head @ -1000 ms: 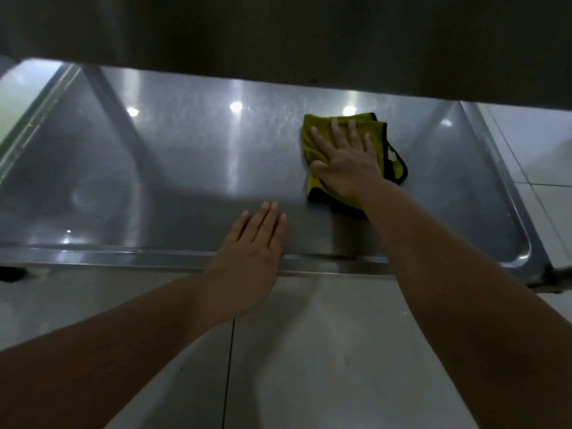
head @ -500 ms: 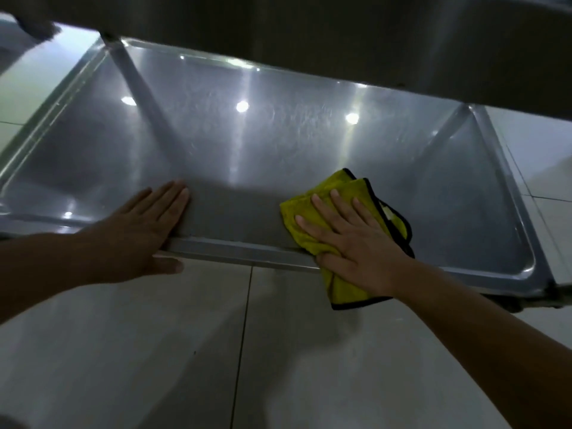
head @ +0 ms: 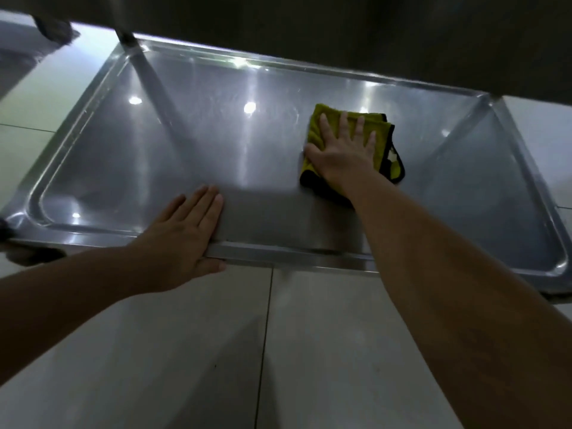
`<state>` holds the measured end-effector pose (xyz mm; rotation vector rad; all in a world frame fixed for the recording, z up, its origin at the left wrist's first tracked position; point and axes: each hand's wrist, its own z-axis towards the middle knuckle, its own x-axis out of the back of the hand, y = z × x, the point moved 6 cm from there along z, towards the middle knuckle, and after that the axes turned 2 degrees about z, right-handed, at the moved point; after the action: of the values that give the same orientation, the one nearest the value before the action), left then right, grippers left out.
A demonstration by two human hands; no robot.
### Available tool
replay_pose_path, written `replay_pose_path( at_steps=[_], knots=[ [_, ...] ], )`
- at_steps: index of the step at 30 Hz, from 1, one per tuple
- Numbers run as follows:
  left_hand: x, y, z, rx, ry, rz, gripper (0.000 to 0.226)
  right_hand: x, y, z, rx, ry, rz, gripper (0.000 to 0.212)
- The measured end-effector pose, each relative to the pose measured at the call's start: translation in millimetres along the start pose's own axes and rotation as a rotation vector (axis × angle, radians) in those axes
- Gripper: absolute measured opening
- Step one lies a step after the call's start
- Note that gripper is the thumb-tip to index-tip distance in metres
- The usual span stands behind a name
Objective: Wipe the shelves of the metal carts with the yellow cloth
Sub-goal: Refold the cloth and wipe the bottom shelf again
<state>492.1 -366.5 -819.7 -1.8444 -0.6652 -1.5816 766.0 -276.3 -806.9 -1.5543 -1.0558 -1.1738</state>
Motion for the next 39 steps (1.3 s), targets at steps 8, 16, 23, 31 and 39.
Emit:
replay_pose_path(
  at_steps=[8,16,23,31,39],
  knots=[
    [0.3,2.8,0.3,0.000,-0.076,-0.003,0.112,-22.8,-57.1,-74.7,0.391,-0.035,-0.183,0.062],
    [9.0,-30.8,-18.9,0.137,-0.236,-0.049,0.135,-43.0,-73.2,-161.6,0.633,-0.168,-0.153,0.063],
    [-13.8,-94.8,-77.1,0.200,-0.157,-0.182,0.122,-36.2,-83.3,-117.3,0.616,-0.098,-0.196,0.067],
    [-19.0,-98.6,-74.0,0.218,-0.120,-0.203,0.119,-15.4,-103.4,-0.4,0.181,0.000,-0.088,0.065],
    [-18.1,-101.5,-76.2,0.249,-0.128,-0.187,0.109,-23.4,-152.0,-14.5,0.179,-0.035,-0.095,0.061]
  ],
)
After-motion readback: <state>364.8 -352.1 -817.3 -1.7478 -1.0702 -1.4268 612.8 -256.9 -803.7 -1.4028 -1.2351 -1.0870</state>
